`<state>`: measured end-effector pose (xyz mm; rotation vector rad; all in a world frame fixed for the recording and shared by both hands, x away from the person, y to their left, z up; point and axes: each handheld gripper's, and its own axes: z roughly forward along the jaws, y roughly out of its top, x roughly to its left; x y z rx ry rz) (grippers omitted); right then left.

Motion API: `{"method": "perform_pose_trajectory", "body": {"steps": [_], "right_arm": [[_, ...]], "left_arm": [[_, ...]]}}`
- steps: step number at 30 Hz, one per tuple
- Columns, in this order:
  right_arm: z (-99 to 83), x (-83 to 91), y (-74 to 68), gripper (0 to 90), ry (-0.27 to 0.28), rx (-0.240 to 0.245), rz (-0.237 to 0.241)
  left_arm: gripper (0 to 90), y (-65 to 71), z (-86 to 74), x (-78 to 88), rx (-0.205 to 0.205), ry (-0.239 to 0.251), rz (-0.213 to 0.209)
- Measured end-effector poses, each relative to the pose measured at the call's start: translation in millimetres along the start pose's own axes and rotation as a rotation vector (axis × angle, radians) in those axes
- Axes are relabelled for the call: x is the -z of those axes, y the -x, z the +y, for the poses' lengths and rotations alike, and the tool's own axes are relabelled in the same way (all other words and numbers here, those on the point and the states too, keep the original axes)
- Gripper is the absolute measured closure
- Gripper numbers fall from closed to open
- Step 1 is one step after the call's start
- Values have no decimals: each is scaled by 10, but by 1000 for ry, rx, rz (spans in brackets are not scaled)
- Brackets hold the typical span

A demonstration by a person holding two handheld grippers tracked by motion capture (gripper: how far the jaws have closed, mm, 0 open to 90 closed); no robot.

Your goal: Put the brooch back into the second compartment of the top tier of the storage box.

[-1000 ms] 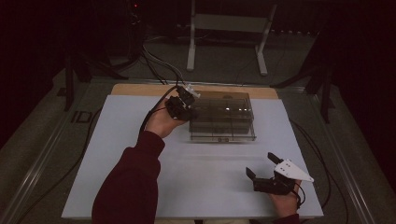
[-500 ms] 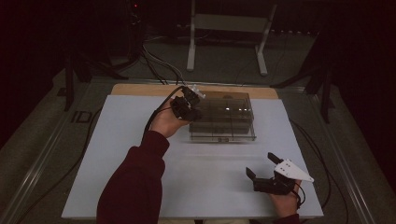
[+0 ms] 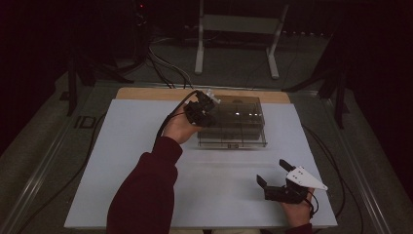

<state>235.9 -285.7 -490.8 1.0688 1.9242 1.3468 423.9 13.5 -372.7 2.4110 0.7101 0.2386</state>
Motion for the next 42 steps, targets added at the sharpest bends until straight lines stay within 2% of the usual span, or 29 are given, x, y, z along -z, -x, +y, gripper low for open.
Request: {"method": "perform_pose_trajectory", "body": {"steps": [21, 26, 30, 37, 42], "right_arm": [[2, -1, 2, 0, 1, 2, -1], [2, 1, -3, 0, -1, 4, 1], [1, 0, 1, 0, 1, 3, 0], [3, 12, 9, 0, 5, 4, -1], [3, 13, 10, 0, 5, 1, -1]], "left_arm": [[804, 108, 99, -143, -8, -1, -10], [804, 178, 117, -268, -6, -7, -19], [804, 251, 138, -407, -24, -34, -25], [801, 349, 138, -613, -24, -64, -40], [759, 359, 120, -674, -18, -73, -43]]}}
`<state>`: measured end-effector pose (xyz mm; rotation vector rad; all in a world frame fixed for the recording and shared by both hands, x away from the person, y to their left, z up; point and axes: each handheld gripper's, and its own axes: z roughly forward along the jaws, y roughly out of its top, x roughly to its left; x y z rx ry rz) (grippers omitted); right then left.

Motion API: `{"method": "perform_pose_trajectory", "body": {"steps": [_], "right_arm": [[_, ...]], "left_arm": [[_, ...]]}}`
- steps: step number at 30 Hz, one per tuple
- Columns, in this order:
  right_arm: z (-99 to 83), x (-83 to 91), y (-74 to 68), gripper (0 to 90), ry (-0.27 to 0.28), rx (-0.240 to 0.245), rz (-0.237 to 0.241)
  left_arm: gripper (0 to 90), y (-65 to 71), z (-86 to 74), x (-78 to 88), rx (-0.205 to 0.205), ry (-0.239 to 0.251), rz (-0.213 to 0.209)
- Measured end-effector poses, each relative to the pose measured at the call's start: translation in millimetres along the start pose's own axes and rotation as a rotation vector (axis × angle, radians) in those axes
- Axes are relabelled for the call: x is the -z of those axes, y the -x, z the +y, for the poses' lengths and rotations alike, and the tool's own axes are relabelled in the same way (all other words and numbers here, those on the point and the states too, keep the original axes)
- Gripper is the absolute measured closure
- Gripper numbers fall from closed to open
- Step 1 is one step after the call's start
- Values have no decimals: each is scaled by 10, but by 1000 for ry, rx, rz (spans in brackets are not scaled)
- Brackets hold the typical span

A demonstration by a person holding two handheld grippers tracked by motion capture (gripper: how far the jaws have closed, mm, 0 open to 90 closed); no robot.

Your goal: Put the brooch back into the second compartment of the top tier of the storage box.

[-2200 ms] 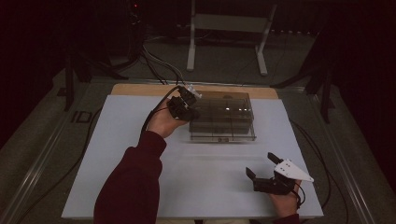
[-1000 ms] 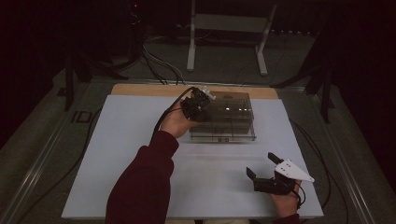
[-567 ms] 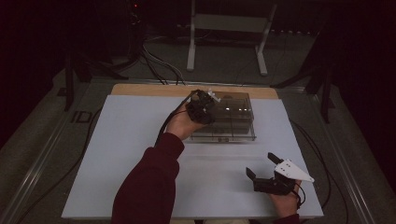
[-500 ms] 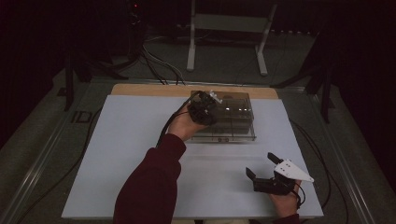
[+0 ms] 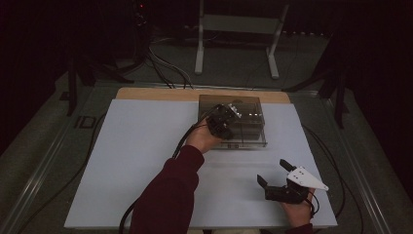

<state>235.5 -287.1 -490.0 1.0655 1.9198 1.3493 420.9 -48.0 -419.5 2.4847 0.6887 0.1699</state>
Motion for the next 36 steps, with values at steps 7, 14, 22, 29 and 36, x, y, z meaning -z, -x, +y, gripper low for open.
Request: {"method": "perform_pose_trajectory", "body": {"steps": [7, 14, 22, 29, 36], "right_arm": [[0, 2, 0, 0, 1, 2, -1], [-4, -3, -10, 0, -4, 0, -1], [-10, -22, -20, 0, -9, -2, -2], [-15, -32, -35, 0, -15, -3, -2], [-17, -22, -21, 0, -7, -8, -6]], "left_arm": [[419, -30, -191, 272, 68, 122, 72], [238, -96, -859, 725, 157, 272, 184], [108, -70, -1786, 1108, 216, 359, 315], [10, -25, -2399, 1234, 275, 439, 390], [10, 16, -2774, 1326, 297, 590, 440]]}}
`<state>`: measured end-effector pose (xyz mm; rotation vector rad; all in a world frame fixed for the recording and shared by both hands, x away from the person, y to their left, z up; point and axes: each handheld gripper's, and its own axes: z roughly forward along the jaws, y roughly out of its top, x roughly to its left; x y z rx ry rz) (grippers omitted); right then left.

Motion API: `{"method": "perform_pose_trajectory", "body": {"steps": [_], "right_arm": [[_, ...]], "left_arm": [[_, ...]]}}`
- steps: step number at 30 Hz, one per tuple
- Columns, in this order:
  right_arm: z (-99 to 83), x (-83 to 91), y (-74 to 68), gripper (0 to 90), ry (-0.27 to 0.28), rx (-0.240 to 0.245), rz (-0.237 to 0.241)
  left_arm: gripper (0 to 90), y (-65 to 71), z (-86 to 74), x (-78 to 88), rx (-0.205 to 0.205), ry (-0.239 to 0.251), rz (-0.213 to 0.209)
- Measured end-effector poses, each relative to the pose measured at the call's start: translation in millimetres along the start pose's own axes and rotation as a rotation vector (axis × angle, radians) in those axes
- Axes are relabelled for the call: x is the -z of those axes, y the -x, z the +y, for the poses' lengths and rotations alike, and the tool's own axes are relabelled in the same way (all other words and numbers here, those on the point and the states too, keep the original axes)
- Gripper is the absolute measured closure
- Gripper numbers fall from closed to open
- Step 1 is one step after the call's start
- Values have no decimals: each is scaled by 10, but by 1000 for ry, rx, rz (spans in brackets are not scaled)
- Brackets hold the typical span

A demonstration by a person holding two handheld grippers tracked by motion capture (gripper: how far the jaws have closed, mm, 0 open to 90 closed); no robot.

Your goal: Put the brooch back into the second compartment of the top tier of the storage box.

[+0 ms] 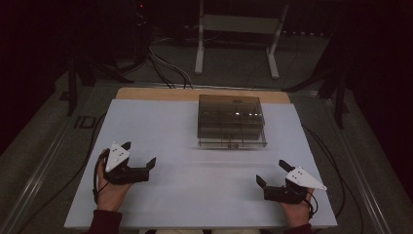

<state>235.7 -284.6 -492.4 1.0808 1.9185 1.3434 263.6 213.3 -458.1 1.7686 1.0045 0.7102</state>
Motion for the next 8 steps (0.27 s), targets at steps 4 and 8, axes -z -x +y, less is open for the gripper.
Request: {"method": "perform_pose_trajectory", "body": {"steps": [4, 8], "right_arm": [[0, 3, 5, 0, 1, -2, -4], [6, 1, 7, 0, 1, 0, -5]], "left_arm": [[10, -51, -130, 65, 34, 45, 17], [10, -90, -193, 104, 48, 48, 38]]}}
